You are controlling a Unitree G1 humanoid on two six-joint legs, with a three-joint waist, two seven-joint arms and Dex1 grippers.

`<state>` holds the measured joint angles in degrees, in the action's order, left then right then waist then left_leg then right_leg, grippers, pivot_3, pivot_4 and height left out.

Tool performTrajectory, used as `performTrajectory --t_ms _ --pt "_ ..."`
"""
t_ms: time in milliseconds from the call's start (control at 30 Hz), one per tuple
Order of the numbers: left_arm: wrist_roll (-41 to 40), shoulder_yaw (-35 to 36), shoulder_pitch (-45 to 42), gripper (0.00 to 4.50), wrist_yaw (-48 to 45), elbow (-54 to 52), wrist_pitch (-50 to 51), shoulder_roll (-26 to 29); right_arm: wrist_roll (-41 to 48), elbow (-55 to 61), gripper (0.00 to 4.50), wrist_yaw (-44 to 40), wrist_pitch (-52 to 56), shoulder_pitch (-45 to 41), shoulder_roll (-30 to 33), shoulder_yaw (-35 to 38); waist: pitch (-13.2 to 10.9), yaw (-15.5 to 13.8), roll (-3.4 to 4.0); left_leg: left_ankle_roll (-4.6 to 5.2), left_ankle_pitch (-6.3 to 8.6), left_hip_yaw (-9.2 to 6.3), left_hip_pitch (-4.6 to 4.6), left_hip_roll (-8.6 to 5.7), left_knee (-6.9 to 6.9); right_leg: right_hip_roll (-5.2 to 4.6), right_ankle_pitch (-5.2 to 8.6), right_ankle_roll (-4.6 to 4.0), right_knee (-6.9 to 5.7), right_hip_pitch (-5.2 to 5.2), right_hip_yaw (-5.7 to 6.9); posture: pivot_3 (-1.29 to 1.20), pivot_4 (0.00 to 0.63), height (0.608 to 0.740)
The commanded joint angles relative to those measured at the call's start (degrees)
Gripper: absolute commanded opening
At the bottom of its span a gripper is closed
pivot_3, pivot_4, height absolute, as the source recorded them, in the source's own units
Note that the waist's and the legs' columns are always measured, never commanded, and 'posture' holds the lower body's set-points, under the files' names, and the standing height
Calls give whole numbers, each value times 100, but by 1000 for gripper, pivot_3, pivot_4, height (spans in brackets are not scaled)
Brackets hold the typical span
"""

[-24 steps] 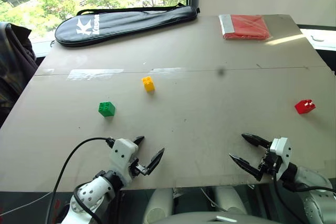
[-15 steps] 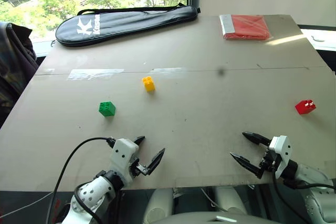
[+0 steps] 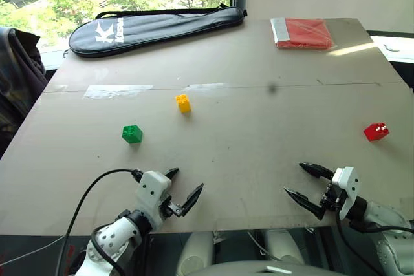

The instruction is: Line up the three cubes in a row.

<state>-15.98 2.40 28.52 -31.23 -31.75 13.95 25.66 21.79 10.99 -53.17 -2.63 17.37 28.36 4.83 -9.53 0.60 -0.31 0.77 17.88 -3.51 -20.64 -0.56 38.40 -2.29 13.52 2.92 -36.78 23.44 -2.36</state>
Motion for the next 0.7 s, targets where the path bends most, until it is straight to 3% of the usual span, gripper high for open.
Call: performTrajectory --t_ms 33,267,433,600,700 --pt "-64 16 -71 4489 -77 38 77 69 104 61 4500 151 40 7 62 253 0 0 1 0 0 0 0 0 0 0 -1 1 -1 0 0 0 150 740" --pt "-308 81 -652 4489 -422 -143 345 399 827 -73 4500 534 451 -64 193 1418 0 -1 1 0 0 0 -1 -2 1 2 -13 18 -3 1 -1 0 150 740" --pt "-1020 24 -1451 4489 -1020 -687 946 961 811 -850 4500 943 683 -221 581 2310 0 -5 1 0 0 -1 -2 -3 1 3 -13 18 -4 0 0 0 150 740" --pt "-1814 -74 -2422 4489 -1515 -1074 1715 1570 914 -1894 4500 1148 955 -893 874 2708 0 48 7 -1 -1 9 1 -1 1 9 -14 17 -8 1 -8 0 150 740" --pt "-1921 -231 -2969 4489 -1536 -1081 1965 1692 654 -2777 4500 963 858 -1456 1131 2568 5 57 20 -1 -1 22 8 -2 2 13 -17 15 -16 1 -21 0 150 740"
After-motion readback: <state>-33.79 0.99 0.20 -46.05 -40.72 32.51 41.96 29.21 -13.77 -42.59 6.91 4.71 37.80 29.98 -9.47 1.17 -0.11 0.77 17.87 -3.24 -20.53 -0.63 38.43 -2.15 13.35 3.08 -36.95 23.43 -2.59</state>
